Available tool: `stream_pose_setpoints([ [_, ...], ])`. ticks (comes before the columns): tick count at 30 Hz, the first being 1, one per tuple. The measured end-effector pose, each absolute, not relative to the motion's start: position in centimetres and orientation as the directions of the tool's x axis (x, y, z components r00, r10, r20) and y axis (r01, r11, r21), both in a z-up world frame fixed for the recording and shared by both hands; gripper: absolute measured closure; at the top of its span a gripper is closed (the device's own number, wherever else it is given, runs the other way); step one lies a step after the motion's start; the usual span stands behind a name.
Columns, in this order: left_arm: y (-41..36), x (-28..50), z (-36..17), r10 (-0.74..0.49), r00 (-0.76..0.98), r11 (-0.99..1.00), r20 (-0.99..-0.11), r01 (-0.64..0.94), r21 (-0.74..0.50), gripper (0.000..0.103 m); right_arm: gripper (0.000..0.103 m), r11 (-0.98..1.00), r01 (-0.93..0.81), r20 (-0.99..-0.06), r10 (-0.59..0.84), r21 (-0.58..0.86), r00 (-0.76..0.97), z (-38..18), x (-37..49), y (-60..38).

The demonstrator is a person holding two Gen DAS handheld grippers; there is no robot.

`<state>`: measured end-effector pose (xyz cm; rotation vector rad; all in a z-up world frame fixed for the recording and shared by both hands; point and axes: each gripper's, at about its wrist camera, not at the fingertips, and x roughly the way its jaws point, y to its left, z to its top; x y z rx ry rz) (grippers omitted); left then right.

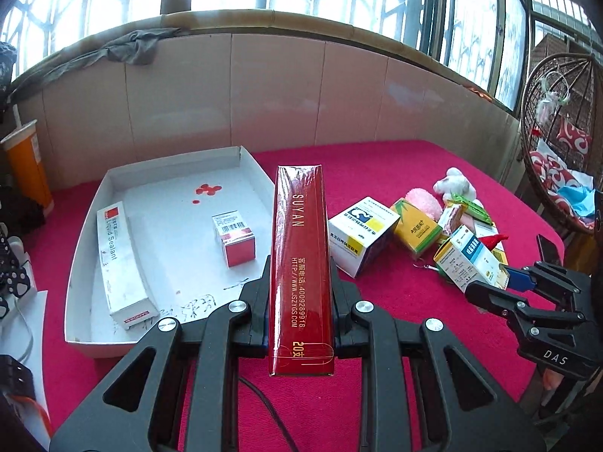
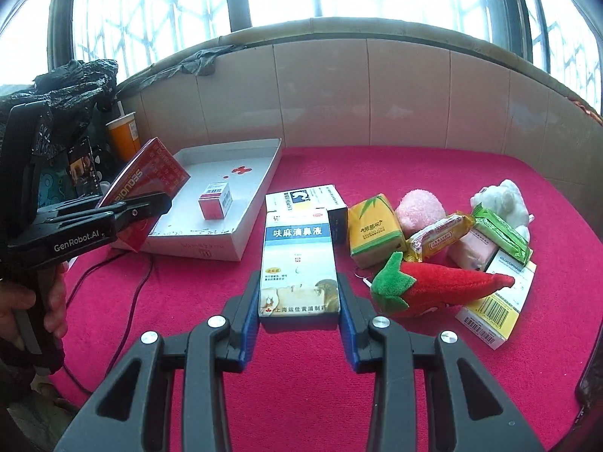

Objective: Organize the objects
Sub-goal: 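Carry both held boxes over the white tray and lower them inside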

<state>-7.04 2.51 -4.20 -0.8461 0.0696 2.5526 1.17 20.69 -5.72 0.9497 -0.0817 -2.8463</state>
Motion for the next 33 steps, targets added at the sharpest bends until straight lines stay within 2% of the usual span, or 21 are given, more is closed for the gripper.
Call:
stream_pose_setpoints([
  [16,-0.7,-7.5,-3.4,0.321,-0.773,-0.942,-0.547,-0.322,-0.097,0.082,0.066,-0.985,0.151,-0.555,-0.169,0.079,-0.815,-2.7,-0.6,18.6],
  [33,-3.2,-7.5,-3.0,0.278,-0.804,-0.96,-0.525,-0.253,-0.12,0.082,0.066,-0.981,0.182,-0.553,-0.187,0.065,-0.812,-2.3,-1.0,16.4],
])
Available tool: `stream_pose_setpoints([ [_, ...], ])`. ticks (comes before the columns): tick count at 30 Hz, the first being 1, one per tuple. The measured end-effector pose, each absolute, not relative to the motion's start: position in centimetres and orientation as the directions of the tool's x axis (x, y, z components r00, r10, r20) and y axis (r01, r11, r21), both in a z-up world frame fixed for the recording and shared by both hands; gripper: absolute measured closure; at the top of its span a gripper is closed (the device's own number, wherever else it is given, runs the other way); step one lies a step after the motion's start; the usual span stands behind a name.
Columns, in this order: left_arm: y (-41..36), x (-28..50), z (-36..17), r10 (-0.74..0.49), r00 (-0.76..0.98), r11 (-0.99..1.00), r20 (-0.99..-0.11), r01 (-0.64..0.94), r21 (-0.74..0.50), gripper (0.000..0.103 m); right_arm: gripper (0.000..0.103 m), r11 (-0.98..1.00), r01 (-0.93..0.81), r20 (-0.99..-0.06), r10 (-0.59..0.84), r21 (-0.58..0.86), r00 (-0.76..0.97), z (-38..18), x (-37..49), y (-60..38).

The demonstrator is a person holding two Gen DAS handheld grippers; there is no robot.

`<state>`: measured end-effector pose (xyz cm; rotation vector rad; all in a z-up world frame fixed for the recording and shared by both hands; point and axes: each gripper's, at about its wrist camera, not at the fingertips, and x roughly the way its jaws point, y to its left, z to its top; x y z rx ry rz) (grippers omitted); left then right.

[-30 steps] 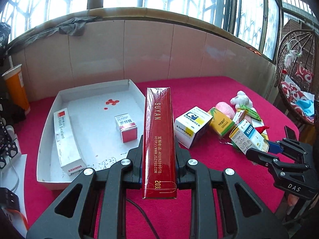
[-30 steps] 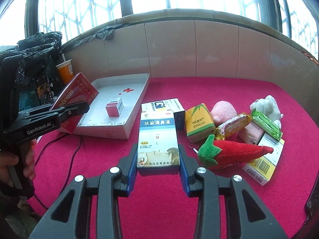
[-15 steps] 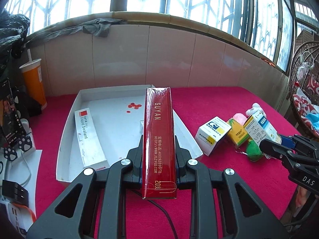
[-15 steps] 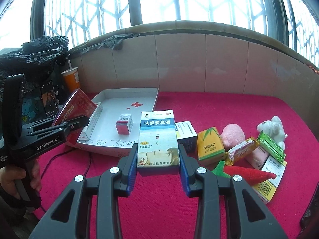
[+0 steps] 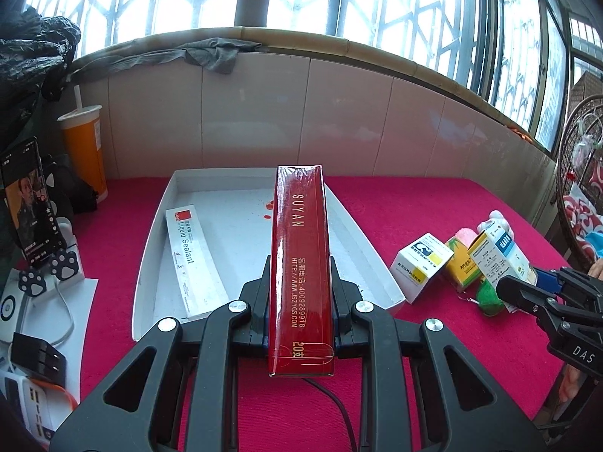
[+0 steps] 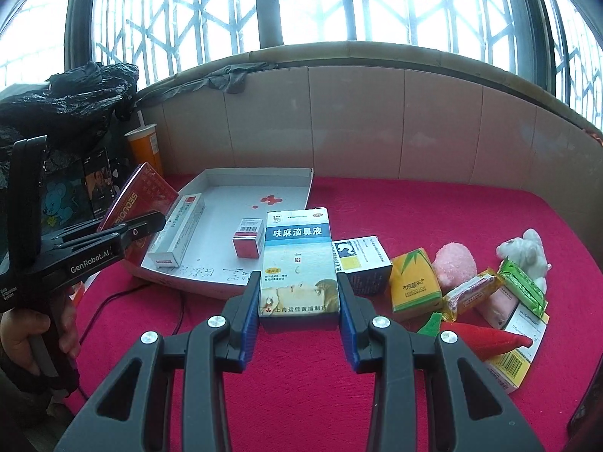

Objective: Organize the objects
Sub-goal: 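Carry both held boxes over the white tray and lower them inside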

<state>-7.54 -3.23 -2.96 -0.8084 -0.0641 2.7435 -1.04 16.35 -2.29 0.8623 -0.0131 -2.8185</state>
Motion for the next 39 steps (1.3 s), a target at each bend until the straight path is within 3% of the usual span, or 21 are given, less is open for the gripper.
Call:
stream_pose_setpoints([
  [17,-4.2,-7.4,-2.4,0.252,-0.822,-0.967,-0.511,-0.226,-0.114,0.082,0.066,-0.965,0.254,-0.546,-0.245,0.061,-0.801,-2.1,-1.1,12.9],
  [28,-5.2,-8.6,0.1,0.22,-0.851,-0.975,-0.478,-0.214,-0.067,0.082,0.066,-0.97,0.238,-0.48,-0.228,0.041,-0.847,3.3,-4.9,14.7],
  [39,-8.2,-11.7,1.6,0.201,-0.851,-0.979,-0.484,-0.189,-0.076,0.082,0.066,-0.963,0.269,-0.494,-0.234,0.001,-0.837,5.3,-8.9,12.8],
])
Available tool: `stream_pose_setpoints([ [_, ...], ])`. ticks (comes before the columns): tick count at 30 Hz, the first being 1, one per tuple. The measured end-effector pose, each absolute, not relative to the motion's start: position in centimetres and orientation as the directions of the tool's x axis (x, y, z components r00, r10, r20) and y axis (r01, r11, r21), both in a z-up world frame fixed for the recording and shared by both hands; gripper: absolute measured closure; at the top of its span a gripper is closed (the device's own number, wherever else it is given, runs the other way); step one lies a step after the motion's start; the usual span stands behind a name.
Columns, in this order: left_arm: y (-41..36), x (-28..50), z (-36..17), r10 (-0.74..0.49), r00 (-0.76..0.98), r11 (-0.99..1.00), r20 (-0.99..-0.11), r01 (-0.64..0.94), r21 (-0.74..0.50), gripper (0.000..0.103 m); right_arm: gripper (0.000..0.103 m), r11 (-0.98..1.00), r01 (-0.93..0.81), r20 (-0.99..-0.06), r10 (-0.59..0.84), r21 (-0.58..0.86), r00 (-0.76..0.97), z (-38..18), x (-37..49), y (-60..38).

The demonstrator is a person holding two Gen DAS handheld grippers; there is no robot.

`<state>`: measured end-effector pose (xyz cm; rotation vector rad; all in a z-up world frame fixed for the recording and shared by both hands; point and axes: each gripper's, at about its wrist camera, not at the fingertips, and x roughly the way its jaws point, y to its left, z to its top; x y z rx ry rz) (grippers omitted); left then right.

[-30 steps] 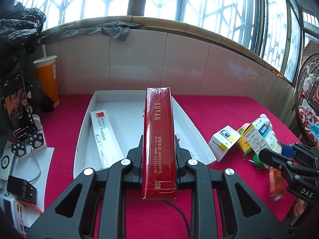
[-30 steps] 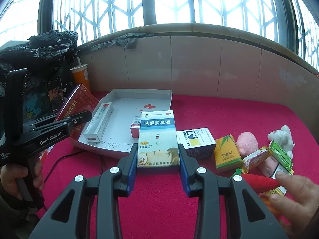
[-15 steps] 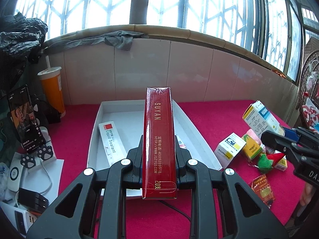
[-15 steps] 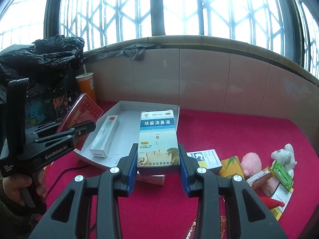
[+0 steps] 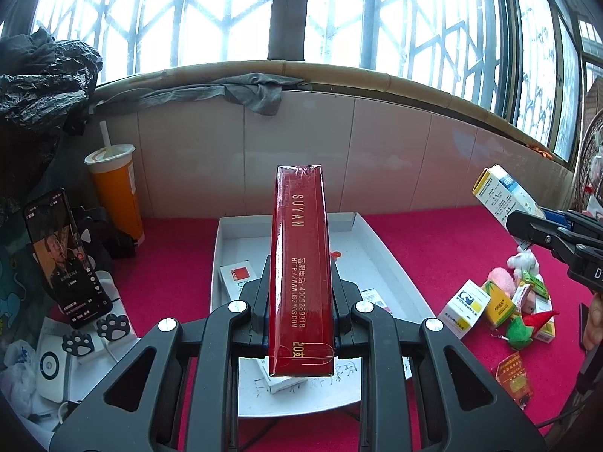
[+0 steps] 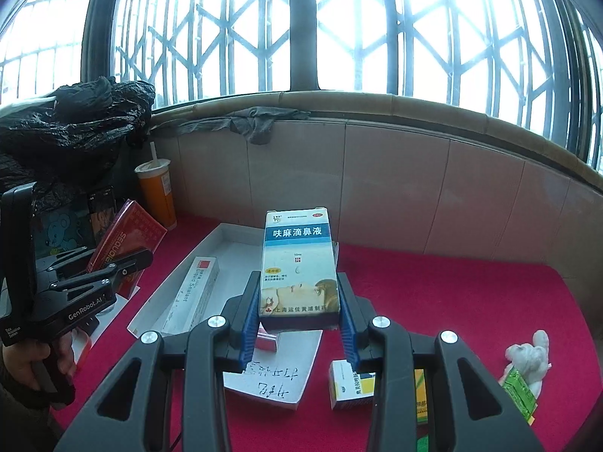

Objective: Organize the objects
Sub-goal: 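Carry both held boxes over the white tray and lower them inside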

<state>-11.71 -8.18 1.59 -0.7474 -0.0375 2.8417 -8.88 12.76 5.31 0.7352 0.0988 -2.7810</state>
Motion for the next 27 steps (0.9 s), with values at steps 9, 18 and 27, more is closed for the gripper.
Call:
stream_pose_setpoints([
  [9,-8.0,-14.2,1.4,0.208,-0.829,-0.977,-0.519,-0.196,-0.079,0.082,0.066,-0.963,0.264,-0.535,-0.254,0.059,-0.806,4.0,-11.9,10.8],
  [18,-6.2,-18.0,0.5,0.155,-0.804,-0.986,-0.575,-0.159,-0.044,0.082,0.066,-0.97,0.224,-0.578,-0.236,0.092,-0.782,2.5,-16.0,9.4],
  [27,-5.5,-19.0,-2.4,0.104,-0.782,-0.993,-0.614,-0.113,-0.024,0.082,0.066,-0.982,0.173,-0.653,-0.178,0.073,-0.736,-1.9,-18.9,8.4],
])
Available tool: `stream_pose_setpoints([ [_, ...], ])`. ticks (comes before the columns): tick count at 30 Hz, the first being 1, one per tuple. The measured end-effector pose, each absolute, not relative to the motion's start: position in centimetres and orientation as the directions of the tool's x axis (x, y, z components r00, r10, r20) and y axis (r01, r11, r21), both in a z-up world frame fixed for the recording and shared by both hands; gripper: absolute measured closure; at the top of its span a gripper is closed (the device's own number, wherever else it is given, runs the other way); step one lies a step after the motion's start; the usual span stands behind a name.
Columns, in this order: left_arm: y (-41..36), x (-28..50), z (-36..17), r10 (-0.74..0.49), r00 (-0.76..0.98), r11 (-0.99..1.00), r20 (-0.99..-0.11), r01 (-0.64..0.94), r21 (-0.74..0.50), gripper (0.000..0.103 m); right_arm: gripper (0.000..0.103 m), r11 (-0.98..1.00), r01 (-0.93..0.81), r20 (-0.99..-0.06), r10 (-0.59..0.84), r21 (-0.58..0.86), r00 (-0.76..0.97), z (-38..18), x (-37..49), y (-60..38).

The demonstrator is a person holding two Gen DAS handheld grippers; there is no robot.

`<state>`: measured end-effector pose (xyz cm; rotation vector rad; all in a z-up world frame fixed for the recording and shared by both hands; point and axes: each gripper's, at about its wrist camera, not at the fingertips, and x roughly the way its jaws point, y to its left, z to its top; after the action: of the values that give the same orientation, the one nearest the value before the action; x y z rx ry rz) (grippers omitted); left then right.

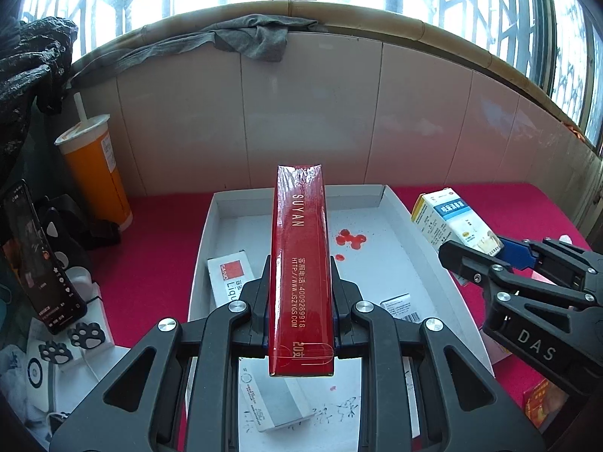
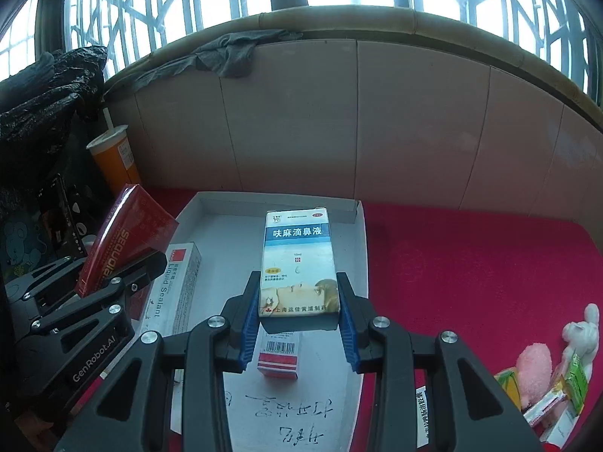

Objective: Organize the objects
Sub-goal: 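Carry both held boxes over the white tray and lower them inside, then open both grippers to release the boxes in the tray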

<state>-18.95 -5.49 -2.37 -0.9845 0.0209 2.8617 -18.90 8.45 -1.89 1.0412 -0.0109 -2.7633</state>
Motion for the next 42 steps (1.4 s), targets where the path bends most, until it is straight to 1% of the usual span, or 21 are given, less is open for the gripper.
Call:
stream_pose_setpoints([
  [6,-6.0,-18.9,-2.0,0.102,-0.793,-0.994,-0.6,-0.096,-0.042,0.082,0.066,-0.986,0.151,-0.662,-0.159,0.07,-0.732,-2.4,-20.4,8.1],
  [13,-6.9,-19.5,-3.1,0.095,-0.771,-0.995,-0.63,-0.074,-0.061,0.082,0.066,-0.987,0.151,-0.646,-0.146,0.049,-0.749,-2.4,-20.7,6.8],
  [15,-6.8,-19.5,-3.2,0.109,-0.767,-0.994,-0.632,-0.085,-0.068,0.071,0.065,-0.989,0.141,-0.645,-0.138,0.048,-0.751,-2.4,-20.7,6.8],
  [16,-6.8,-19.5,-3.2,0.106,-0.767,-0.994,-0.633,-0.083,-0.066,0.049,0.062,-0.989,0.14,-0.647,-0.139,0.05,-0.75,-2.4,-20.7,6.8],
  [17,-6.8,-19.4,-3.1,0.07,-0.776,-0.998,-0.626,-0.053,-0.045,0.034,0.048,-0.988,0.143,-0.65,-0.142,0.052,-0.746,-2.4,-20.7,6.8],
  [18,-6.9,-19.2,-3.0,0.036,-0.791,-0.999,-0.61,-0.025,-0.027,0.027,0.044,-0.992,0.123,-0.649,-0.119,0.038,-0.751,-2.4,-20.6,6.9],
  [19,-7.2,-19.1,-2.8,0.013,-0.806,-1.0,-0.591,0.001,-0.024,0.016,0.041,-0.994,0.105,-0.644,-0.103,0.036,-0.758,-2.3,-20.4,7.2],
  [20,-7.7,-18.9,-2.7,0.004,-0.815,-0.999,-0.58,0.021,-0.036,0.01,0.031,-0.995,0.088,-0.642,-0.097,0.047,-0.76,-2.3,-20.3,7.8],
  [21,-8.1,-18.8,-2.5,0.006,-0.816,-0.998,-0.579,0.032,-0.055,0.006,0.019,-0.996,0.069,-0.645,-0.093,0.062,-0.759,-2.2,-20.2,8.4],
  [22,-8.4,-18.9,-2.4,0.01,-0.813,-0.997,-0.582,0.04,-0.072,0.0,0.015,-0.995,0.057,-0.646,-0.096,0.081,-0.757,-2.3,-20.1,8.9],
  [24,-8.6,-18.7,-2.1,-0.003,-0.817,-0.996,-0.577,0.057,-0.074,0.0,0.014,-0.994,0.038,-0.648,-0.094,0.099,-0.755,-2.3,-20.0,9.6],
  [29,-8.3,-18.0,-1.3,-0.021,-0.833,-0.996,-0.553,0.067,-0.062,0.0,0.014,-0.995,0.036,-0.631,-0.085,0.09,-0.771,-1.8,-18.8,10.0],
  [31,-8.0,-17.7,-1.1,-0.037,-0.84,-0.996,-0.542,0.073,-0.045,0.0,0.011,-0.996,0.05,-0.618,-0.084,0.072,-0.782,-1.5,-18.1,10.0],
  [32,-7.9,-17.3,-0.9,-0.041,-0.845,-0.996,-0.534,0.075,-0.042,0.0,0.004,-0.997,0.054,-0.611,-0.079,0.058,-0.788,-1.4,-17.8,9.9],
  [33,-7.8,-17.1,-0.9,-0.039,-0.848,-0.996,-0.529,0.074,-0.045,0.0,0.0,-0.997,0.057,-0.604,-0.073,0.046,-0.793,-1.3,-17.5,9.9],
  [37,-7.4,-16.6,-0.8,-0.022,-0.847,-0.996,-0.531,0.062,-0.057,0.0,0.0,-0.997,0.064,-0.604,-0.082,0.052,-0.793,-1.2,-16.8,10.2],
  [42,-6.3,-16.1,-1.1,-0.004,-0.842,-0.999,-0.539,0.03,-0.039,0.0,0.0,-0.995,0.05,-0.598,-0.092,0.085,-0.796,-0.9,-15.6,11.4],
])
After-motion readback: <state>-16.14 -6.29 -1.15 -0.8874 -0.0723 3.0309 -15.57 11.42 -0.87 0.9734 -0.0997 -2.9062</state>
